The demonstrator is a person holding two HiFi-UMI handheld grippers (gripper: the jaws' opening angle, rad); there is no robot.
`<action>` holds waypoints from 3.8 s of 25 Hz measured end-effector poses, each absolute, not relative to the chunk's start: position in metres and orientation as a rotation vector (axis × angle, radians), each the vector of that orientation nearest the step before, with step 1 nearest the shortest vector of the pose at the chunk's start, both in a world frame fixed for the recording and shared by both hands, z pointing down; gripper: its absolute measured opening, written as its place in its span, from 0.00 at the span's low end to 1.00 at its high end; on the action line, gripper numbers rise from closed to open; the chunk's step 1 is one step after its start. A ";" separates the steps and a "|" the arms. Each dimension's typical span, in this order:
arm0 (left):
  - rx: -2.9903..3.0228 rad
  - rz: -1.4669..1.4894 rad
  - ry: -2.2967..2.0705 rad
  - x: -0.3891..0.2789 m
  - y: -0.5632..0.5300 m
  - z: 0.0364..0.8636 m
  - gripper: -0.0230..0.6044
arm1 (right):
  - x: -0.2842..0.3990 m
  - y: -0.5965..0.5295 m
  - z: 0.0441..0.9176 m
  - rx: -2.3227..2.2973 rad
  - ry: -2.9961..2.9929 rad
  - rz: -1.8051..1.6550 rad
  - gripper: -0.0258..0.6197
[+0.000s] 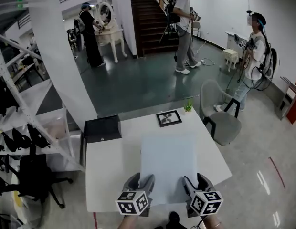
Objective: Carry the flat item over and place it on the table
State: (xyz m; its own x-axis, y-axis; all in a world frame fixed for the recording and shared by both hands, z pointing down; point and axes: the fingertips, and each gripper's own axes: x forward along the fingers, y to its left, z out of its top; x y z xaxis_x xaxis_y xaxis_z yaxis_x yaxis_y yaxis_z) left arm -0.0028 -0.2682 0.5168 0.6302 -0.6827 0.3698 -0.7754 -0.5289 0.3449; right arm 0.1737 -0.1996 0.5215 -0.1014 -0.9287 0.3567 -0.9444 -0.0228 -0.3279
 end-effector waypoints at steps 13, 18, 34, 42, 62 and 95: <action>2.200 0.229 -1.424 -0.019 -0.282 0.526 0.46 | 0.168 -0.257 0.536 1.773 -2.356 0.799 0.43; 2.151 0.225 -1.467 -0.022 -0.285 0.535 0.45 | 0.167 -0.269 0.543 1.712 -2.370 0.800 0.43; 2.093 0.274 -1.496 -0.024 -0.309 0.562 0.45 | 0.165 -0.298 0.574 1.656 -2.338 0.845 0.43; 2.095 0.283 -1.492 -0.028 -0.327 0.566 0.45 | 0.161 -0.314 0.578 1.656 -2.327 0.843 0.43; 2.071 0.344 -1.478 -0.031 -0.348 0.586 0.44 | 0.158 -0.333 0.598 1.642 -2.282 0.900 0.43; 1.993 0.410 -1.409 -0.029 -0.358 0.593 0.44 | 0.163 -0.339 0.606 1.653 -2.184 1.015 0.44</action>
State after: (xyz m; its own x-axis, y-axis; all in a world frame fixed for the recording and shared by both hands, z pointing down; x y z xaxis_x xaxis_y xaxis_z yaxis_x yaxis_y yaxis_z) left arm -0.0290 -0.3578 0.5925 0.3718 -0.7164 0.5904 -0.9213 -0.2067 0.3294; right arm 0.1627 -0.3393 0.6061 -0.3433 -0.7600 0.5519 -0.9120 0.1291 -0.3895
